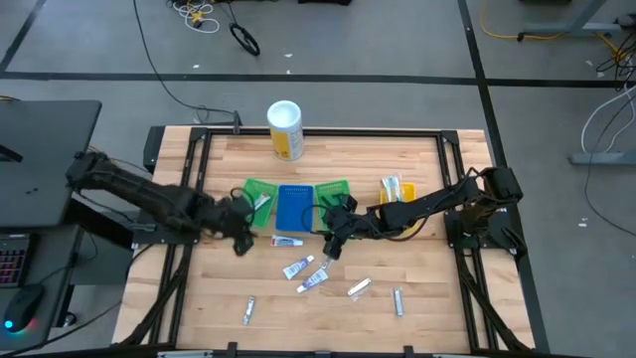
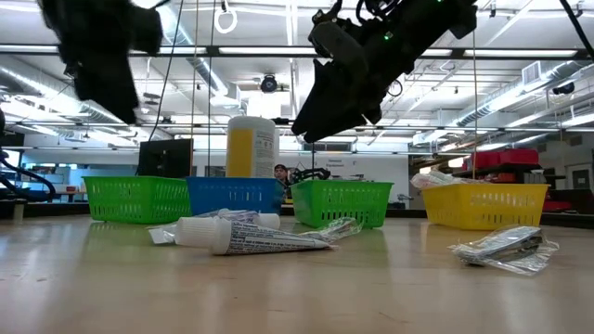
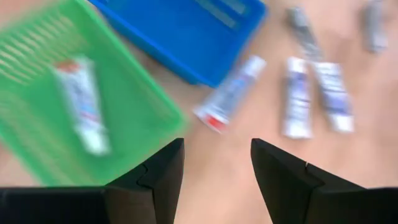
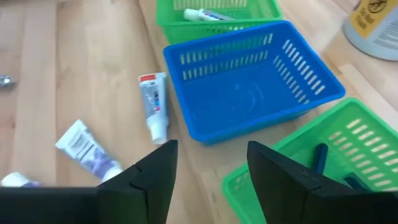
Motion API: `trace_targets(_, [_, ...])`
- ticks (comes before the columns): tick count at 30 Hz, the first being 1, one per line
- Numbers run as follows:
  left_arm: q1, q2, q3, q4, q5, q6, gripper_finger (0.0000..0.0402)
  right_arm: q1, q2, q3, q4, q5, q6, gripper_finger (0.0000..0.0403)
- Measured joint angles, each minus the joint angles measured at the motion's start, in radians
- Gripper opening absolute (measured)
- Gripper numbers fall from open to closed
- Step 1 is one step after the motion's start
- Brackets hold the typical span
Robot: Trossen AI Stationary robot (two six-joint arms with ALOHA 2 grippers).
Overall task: Pick & Place Travel size toiletries
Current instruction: Put the silver nail cutter into the blue bin
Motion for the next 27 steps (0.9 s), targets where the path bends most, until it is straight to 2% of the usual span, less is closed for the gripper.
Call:
trace_targets(6, [-0.216,0.078,0.0,0.123,0.065,-0.165,0.0194,0.005,0.0,0.0,0.008,0.0,0.001,0.0204])
trace_targets(10, [-0.309,0.159,0.001,0.172,0.07,-0.29,0.0194,0.004,0.0,0.0,0.011,0.0,0.001,0.0204])
trace_targets(14, [-0.366,0.25,0.035,0.142,0.104,-0.416,0.0194,0.004,0.0,0.0,0.011,0.0,0.001,0.0204])
trace_targets(19, [-0.402,0.375,0.112,0.136,0.18,-0.486,0.0194,0.004,0.0,0.0,0.009,0.0,0.001,0.0204])
trace_targets(27, [-0.443,0.562,0.273,0.088,0.193,-0.579,0.0194,0.004,0.0,0.0,0.01,0.0,0.001,0.0204])
